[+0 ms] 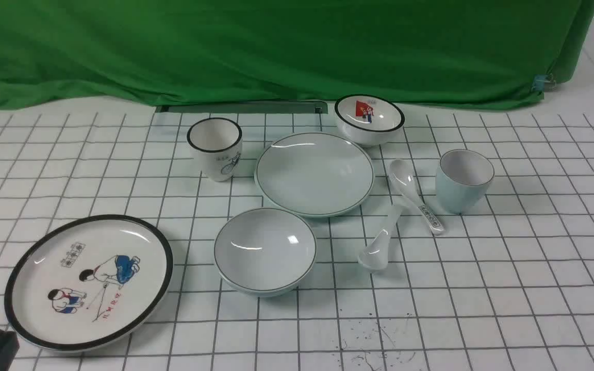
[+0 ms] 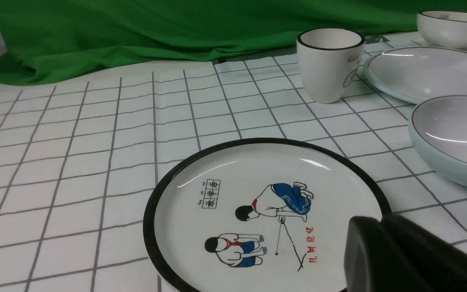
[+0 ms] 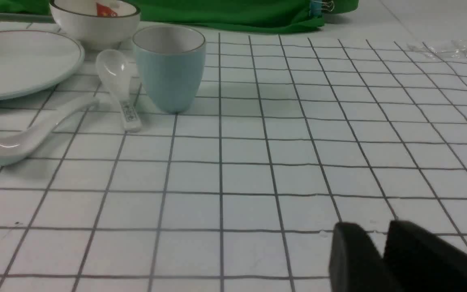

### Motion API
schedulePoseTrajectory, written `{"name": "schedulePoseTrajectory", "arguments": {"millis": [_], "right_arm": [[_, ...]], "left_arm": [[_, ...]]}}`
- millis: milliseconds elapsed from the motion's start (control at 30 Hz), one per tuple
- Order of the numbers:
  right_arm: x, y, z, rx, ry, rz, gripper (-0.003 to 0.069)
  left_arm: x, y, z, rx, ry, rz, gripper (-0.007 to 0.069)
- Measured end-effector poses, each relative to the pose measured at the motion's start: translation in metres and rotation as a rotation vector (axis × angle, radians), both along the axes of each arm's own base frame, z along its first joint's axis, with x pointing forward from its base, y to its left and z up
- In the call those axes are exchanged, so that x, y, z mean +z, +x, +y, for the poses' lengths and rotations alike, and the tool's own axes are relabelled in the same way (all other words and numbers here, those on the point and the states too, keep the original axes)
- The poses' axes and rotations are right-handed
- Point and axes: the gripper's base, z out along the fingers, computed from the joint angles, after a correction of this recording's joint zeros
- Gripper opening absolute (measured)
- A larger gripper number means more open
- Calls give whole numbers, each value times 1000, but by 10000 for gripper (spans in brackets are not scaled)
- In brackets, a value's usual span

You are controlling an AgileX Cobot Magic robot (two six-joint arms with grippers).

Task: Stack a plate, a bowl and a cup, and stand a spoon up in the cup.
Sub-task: Use the left arm to grab a blue rice bowl

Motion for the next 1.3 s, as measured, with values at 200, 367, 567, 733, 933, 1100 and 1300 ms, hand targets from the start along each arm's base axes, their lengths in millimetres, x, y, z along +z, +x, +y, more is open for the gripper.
{"name": "schedulePoseTrajectory", "arguments": {"millis": [200,367,567,733,933,1100,1300], "right_arm": [[0,0,0,0,0,1,177],[0,0,0,0,0,1,191],[0,0,0,0,0,1,209],[0,0,0,0,-1,1,221],[0,0,0,0,-3,1,235],[0,0,0,0,-5,1,239],[13,2,0,2,-7,-140,238]], "left_arm": [[0,0,0,0,1,0,-29],[0,0,0,0,2,0,-29],[0,0,0,0,2,0,-29],[0,0,0,0,2,0,-29],[0,0,0,0,2,-1,-29],[4,1,0,4,-1,-39,-29],[22,1,2,23,-11,-244,-29]]}}
